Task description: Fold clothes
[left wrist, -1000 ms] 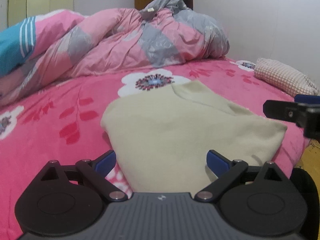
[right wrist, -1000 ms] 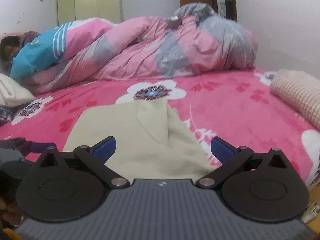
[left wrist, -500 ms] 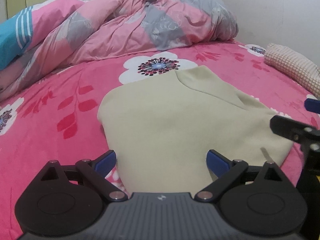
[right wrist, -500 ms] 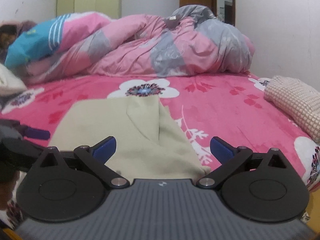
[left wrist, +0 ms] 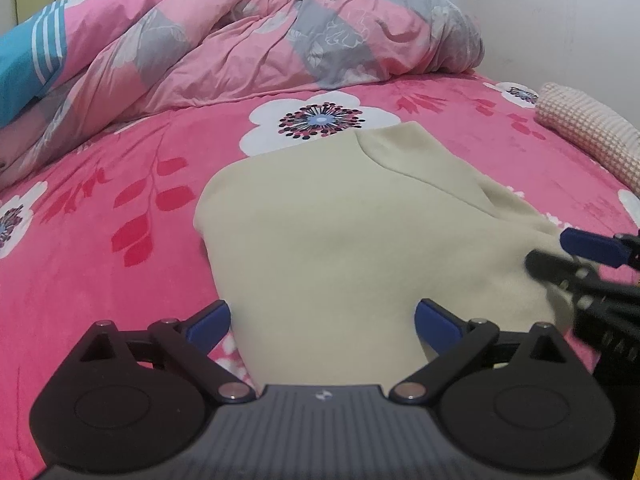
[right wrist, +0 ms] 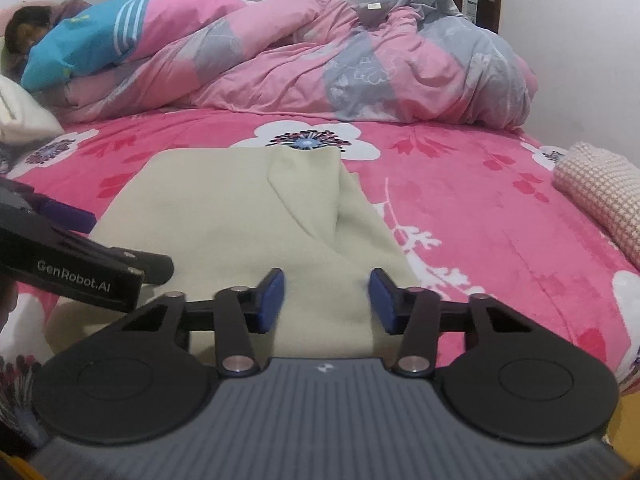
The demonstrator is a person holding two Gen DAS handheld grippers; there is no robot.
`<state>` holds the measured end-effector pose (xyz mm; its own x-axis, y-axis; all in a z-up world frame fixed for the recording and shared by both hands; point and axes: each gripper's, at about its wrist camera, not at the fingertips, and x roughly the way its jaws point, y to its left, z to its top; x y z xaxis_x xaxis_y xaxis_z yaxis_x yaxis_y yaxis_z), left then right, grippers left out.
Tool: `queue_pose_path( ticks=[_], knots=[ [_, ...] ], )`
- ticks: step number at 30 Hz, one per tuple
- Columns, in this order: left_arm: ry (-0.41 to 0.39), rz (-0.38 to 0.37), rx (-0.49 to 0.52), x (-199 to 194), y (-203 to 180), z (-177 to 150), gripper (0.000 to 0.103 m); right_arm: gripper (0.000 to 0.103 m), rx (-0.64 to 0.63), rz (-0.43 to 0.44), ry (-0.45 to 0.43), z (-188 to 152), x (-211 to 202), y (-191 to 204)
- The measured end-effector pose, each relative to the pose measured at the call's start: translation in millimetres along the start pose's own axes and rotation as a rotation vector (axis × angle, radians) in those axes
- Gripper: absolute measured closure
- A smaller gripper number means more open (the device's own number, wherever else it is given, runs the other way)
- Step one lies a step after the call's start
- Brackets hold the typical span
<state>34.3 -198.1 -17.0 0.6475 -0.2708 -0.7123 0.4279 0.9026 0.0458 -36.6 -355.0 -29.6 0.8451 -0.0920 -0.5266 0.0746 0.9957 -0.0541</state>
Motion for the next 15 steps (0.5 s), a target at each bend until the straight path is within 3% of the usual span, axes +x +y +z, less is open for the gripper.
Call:
queue_pose_path(
  ticks=[2,5,15],
  knots=[
    [0.001,0.001,-0.001,0,0,0,0.003,0.076,0.022,0.014,-0.015,6,-4,-4],
    [0.004,0.002,-0.004,1,-1,0,0.003,0.079,0.024,0.020,-0.043,13,-8,-6],
    [0.012,0.007,-0.006,2,-2,1,0.002,0.083,0.028,0.069,-0.041,18,7,-7]
  ],
)
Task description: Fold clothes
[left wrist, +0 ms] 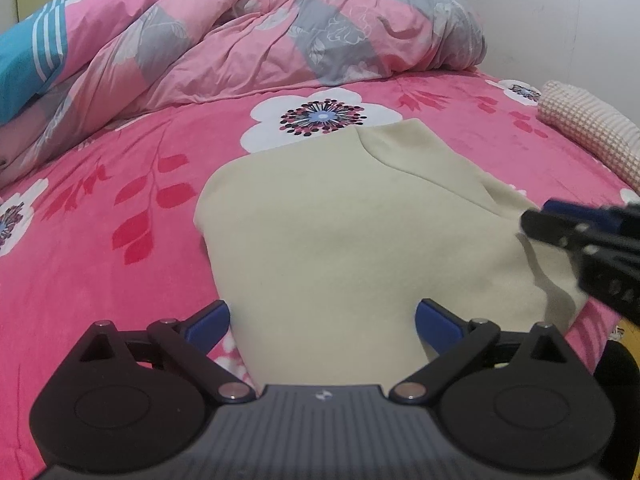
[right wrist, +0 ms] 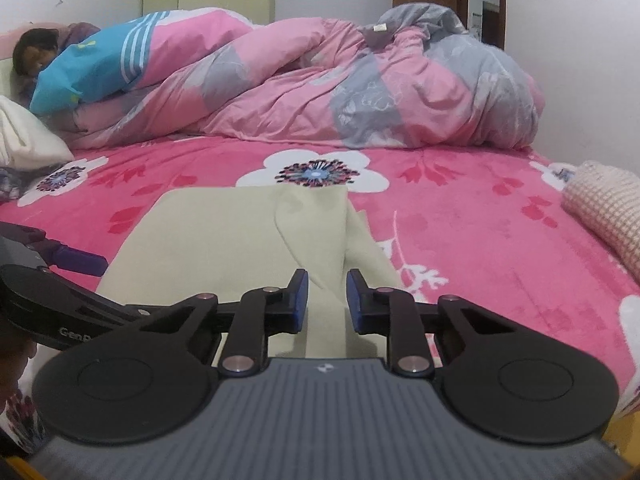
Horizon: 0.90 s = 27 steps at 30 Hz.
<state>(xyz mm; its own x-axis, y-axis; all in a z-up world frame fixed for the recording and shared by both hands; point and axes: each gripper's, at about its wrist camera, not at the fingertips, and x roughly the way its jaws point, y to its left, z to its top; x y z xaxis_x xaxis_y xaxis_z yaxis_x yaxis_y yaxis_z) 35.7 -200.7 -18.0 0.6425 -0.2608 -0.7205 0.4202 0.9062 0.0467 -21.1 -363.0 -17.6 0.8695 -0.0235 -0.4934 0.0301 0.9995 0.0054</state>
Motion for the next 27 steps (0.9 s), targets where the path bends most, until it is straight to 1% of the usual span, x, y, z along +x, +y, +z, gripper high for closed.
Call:
queue_pose_path(
  ticks=[2,4,7,16,27],
  knots=[
    [0.001,0.001,0.003,0,0,0,0.002,0.083,0.016,0.001,0.027,-6,9,-2],
    [0.003,0.002,0.003,0,0,0,0.002,0.083,0.029,0.005,0.036,-10,13,-3],
    [0.005,0.004,0.002,1,-1,0,0.002,0.083,0.048,0.016,0.035,-12,14,-6],
    [-0.004,0.002,-0.001,0,-1,-1,0.001,0.083,0.049,0.021,0.034,-14,15,-7],
    [0.006,-0.009,-0.027,1,2,-2,0.000,0.083,0.054,0.024,0.036,-15,16,-8]
  ],
)
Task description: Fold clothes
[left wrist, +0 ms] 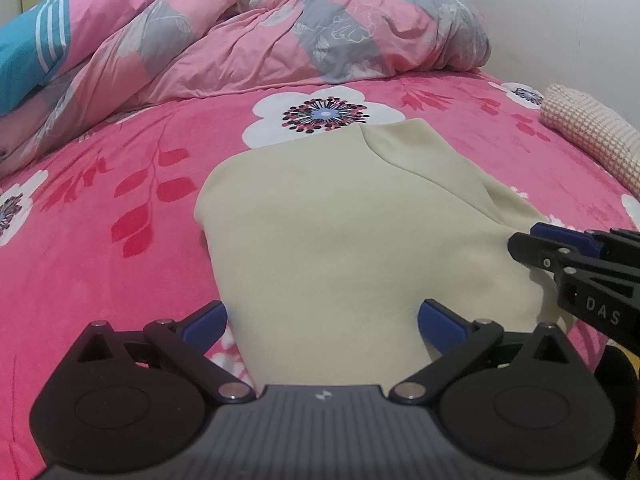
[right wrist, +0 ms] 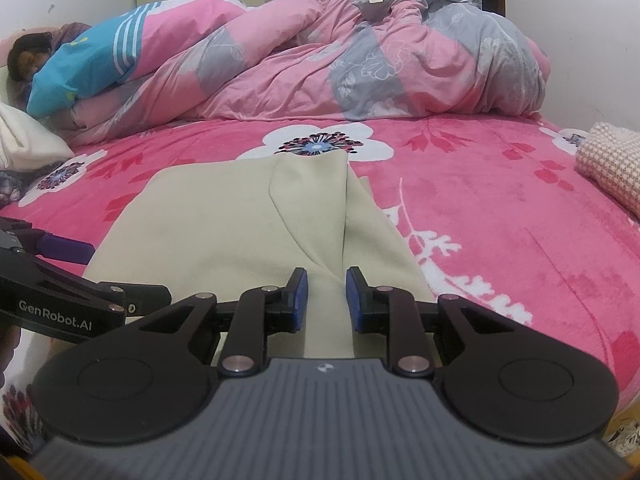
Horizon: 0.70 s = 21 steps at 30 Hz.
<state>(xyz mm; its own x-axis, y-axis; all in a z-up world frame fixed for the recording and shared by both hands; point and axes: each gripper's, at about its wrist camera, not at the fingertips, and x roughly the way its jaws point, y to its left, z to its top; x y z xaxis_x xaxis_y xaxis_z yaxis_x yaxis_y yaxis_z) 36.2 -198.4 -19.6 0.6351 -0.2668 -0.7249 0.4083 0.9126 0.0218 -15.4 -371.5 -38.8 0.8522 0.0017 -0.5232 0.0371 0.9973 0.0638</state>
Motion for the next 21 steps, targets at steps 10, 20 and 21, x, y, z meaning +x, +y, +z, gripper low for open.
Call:
queue_pose_path(
  ticks=[10,20,21],
  knots=[
    [-0.008,0.009,-0.006,-0.3,-3.4,-1.8,0.000,0.083,0.006,0.000,0.002,-0.2,-0.7,-0.2],
    [-0.025,-0.012,-0.038,-0.7,1.8,-4.1,0.000,0.082,0.004,0.003,0.004,-0.8,-0.5,-0.7],
    [-0.027,-0.014,-0.040,-0.7,2.3,-4.2,0.000,0.082,0.005,0.003,0.005,-0.8,-0.5,-0.9]
  ],
)
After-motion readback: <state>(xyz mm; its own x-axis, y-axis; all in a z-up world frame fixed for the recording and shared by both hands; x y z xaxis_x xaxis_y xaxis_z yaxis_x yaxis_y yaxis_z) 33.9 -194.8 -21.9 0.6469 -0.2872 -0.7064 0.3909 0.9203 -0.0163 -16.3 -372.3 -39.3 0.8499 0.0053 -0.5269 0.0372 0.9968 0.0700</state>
